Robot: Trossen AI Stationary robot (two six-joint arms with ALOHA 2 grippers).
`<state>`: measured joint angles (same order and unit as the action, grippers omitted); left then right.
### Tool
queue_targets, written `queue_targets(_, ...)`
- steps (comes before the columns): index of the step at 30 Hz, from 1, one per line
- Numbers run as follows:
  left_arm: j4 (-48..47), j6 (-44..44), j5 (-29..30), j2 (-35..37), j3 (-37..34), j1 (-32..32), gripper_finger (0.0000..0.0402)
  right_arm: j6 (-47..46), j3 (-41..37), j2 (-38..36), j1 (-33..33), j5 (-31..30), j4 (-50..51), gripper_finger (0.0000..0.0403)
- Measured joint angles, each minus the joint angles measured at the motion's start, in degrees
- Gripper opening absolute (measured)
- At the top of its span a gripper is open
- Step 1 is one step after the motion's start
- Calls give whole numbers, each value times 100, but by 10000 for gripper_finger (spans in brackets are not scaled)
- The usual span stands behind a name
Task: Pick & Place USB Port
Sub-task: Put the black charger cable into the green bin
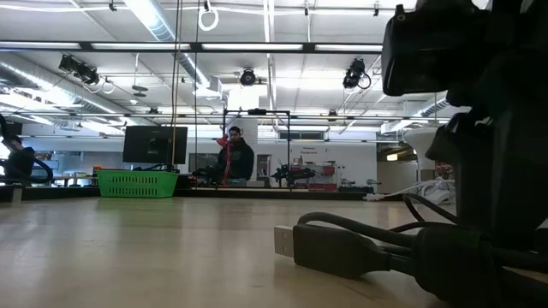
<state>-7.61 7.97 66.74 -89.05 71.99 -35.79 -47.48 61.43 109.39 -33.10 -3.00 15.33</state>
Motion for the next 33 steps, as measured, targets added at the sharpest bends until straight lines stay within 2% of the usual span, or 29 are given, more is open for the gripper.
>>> queue_targets(3, -3, 0, 0, -1, 0, 0, 55, -67, 7, 110, -13, -141, 55, 171)
queue_targets(5, -3, -12, -2, 0, 0, 0, 55, -114, 10, 131, -9, -154, 167, 149)
queue_targets(7, -8, -26, 0, -1, 0, 0, 55, -116, 9, 133, -7, -198, 227, 107)
queue_targets(9, -22, -29, -2, -1, 0, 0, 55, -114, 9, 133, -7, -233, 238, 48)
queue_targets(11, -47, -74, -2, -1, 0, 0, 55, -111, 9, 139, -4, -280, 217, 20)
queue_targets(16, -88, -144, -17, 0, 0, 0, 55, -75, -2, 33, 7, -335, 251, 14)
queue_targets(21, -86, -144, -66, -1, 0, 0, 55, 256, -74, -475, 96, -609, 741, 14)
queue_targets(28, -38, -149, -86, -1, 0, 26, 55, 384, -46, -1764, 239, -1665, 1517, 14)
queue_targets(33, 72, -348, -744, -1, 0, 166, 55, 962, -35, -2615, 240, -2461, 1014, 11)
